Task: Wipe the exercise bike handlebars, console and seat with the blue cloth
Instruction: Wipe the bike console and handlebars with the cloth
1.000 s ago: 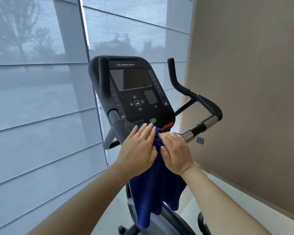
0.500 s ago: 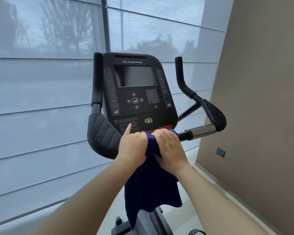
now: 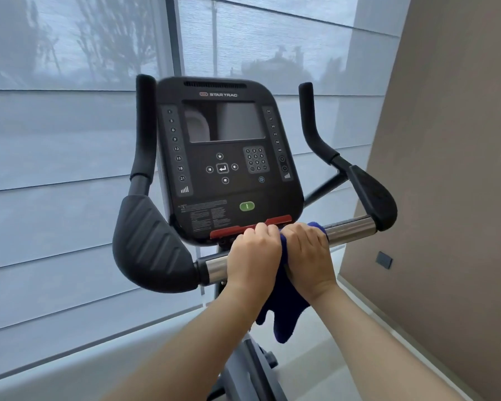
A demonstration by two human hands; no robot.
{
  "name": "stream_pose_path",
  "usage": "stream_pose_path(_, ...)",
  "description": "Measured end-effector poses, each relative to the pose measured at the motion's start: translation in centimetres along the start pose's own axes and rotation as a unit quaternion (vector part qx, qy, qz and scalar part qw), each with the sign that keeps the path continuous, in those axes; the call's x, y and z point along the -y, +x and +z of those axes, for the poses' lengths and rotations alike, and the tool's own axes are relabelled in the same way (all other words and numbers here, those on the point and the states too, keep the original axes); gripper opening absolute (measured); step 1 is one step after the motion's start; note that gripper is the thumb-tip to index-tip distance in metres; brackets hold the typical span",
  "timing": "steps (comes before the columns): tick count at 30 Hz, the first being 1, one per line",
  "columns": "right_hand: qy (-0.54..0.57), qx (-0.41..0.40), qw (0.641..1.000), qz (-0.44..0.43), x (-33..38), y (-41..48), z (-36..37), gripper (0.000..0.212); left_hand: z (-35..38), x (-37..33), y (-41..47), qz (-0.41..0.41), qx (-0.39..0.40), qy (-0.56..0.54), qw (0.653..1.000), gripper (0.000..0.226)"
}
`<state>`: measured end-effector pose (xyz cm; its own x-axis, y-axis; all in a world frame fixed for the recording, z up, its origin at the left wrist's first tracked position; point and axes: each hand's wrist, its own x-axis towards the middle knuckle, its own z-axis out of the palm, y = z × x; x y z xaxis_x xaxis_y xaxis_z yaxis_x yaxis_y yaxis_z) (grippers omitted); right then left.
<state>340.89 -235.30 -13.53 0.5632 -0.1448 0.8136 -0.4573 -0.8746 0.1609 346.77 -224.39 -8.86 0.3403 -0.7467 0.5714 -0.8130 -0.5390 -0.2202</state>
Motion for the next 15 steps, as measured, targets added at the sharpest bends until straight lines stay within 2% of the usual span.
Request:
stream_pose_path(5,-0.003,0.034,0.999,0.038,0.4,0.0,-0.2,0.048,-0.5,-0.3,0.1,0.003,0.018,0.008,1.0,0.022)
stream_pose_path(11,0.021,0.095,0.991,0.092,2.3,0.4,-2.6,0.04,-0.7,0.7,-0.6,0.018,0.047,-0.01,0.999,0.014)
stream_pose_path(14,0.019,0.086,0.992,0.087,4.3,0.4,-3.9,0.044,-1.8,2.5,-1.9,0.022,0.0,0.016,1.0,0.013)
stream_pose_path(15,0.019,0.087,0.992,0.089,5.2,0.3,-4.1,0.047,-1.7,3.2,-2.7,0.022,0.015,0.016,1.0,0.014)
